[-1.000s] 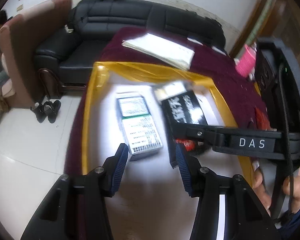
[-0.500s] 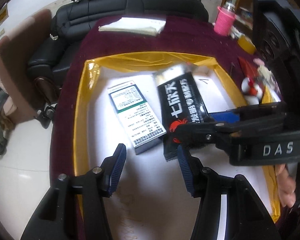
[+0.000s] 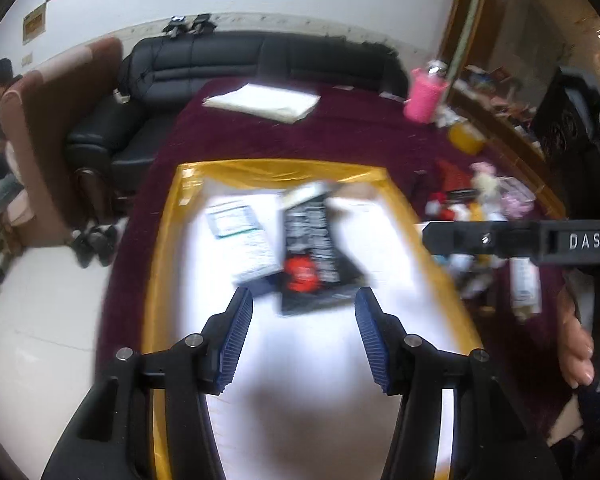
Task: Organize objects
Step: 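Open both grippers to release the packet and box in the tray, then grasp the white tube box with the right gripper while the left grasps a black marker, then carry the tube box and black marker over the tray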
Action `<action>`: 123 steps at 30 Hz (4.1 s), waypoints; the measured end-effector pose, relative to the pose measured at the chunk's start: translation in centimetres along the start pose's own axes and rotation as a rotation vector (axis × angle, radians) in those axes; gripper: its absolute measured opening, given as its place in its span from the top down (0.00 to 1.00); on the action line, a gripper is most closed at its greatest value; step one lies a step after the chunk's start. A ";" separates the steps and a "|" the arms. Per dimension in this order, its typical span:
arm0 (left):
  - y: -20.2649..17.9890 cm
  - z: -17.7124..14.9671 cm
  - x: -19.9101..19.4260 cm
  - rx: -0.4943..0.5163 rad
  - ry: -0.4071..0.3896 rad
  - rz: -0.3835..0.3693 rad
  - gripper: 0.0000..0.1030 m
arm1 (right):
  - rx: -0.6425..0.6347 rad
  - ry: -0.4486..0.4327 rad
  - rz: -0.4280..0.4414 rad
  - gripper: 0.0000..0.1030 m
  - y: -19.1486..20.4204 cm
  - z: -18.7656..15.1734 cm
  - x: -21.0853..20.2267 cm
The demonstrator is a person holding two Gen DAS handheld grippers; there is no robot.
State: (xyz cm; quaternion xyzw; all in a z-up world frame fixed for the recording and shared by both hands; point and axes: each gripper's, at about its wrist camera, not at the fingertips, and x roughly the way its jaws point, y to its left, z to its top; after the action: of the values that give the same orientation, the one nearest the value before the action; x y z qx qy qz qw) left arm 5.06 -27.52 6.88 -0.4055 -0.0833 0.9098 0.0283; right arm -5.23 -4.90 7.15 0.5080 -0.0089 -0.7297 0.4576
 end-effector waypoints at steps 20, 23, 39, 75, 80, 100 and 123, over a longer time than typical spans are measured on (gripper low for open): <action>-20.2 -2.8 2.3 0.287 0.062 -0.238 0.43 | 0.442 -0.168 -0.160 0.59 -17.7 -12.7 -14.0; -20.5 -3.0 3.0 0.286 0.080 -0.225 0.43 | 0.442 -0.156 -0.166 0.59 -17.6 -11.6 -12.7; -21.3 -1.0 7.2 0.240 0.210 -0.252 0.43 | 0.271 -0.261 -0.273 0.85 -18.3 -11.9 -13.4; -23.5 -0.1 10.7 0.221 0.234 -0.135 0.89 | 0.168 -0.244 -0.375 0.89 -17.8 -13.6 -14.1; -22.0 0.5 8.9 0.146 0.206 -0.206 0.89 | 0.204 -0.282 -0.331 0.89 -17.8 -13.7 -15.6; -18.1 0.6 3.6 0.044 0.091 -0.293 0.89 | 0.157 -0.250 -0.218 0.89 -13.5 -12.4 -13.6; -3.6 -1.1 -3.3 -0.187 -0.100 -0.165 0.89 | -0.025 -0.108 -0.003 0.88 -0.3 -7.1 -4.5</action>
State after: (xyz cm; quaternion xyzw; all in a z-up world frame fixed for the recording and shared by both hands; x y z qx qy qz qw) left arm 8.02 -24.24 9.16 -0.3521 -0.2023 0.9118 0.0610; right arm 0.16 1.56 6.82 0.4623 -0.0236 -0.7568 0.4615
